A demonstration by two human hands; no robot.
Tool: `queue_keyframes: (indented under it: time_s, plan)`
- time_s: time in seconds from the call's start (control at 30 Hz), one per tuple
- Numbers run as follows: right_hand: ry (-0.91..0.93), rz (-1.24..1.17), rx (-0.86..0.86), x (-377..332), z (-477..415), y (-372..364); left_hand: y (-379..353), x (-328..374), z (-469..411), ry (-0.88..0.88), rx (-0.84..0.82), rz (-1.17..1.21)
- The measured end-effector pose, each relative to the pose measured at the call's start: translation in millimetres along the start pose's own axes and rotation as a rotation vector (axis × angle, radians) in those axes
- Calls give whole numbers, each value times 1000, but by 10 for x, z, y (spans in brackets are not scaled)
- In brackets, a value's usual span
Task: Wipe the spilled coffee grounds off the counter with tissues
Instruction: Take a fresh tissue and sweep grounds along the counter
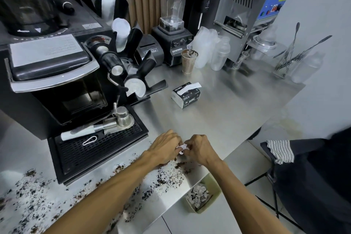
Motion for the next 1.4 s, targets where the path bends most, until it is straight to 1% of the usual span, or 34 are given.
queue_keyframes:
  time_s: [0.33,0.53,0.67,0.77,0.83,0.93,1.1,1.17,1.27,1.4]
  plan:
    - [39,53,-20,676,144,461,-166,666,-478,100,18,19]
    - [67,63,-51,1218,325,704,-391,1196,-713,206,4,46]
    - [115,70,-65,1519,430,756,-611,1487,-811,277,-11,17]
    - [141,19,-81,1686,528,768,-793,1669,-856,328,-45,-13]
    - [171,-5,-63,1763,599,765,-935,1762,-874,366,-66,-23]
    - [144,-20,-53,1913,647,679,-1188,1845,-880,407,-63,-27]
    - [111,7,-77,2338,527,152,-1785,1760,-889,439,-83,-37]
    - [89,43,-89,2590,400,-255,-2174,1591,-881,450,-79,-43]
    - [69,84,-89,3034,222,-1035,-2987,1251,-808,449,-112,-52]
    - [53,113,-121,3781,51,-2258,-4299,749,-637,448,-114,-21]
Point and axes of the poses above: each hand's wrist, its own z-axis away from the middle knuckle, its own y-axis out of the back of the hand, x = y × z, the point moved 5 cm from there along -z, towards the middle knuckle, and after that the axes turned 11 degrees about -y, right-handed, at the moved point
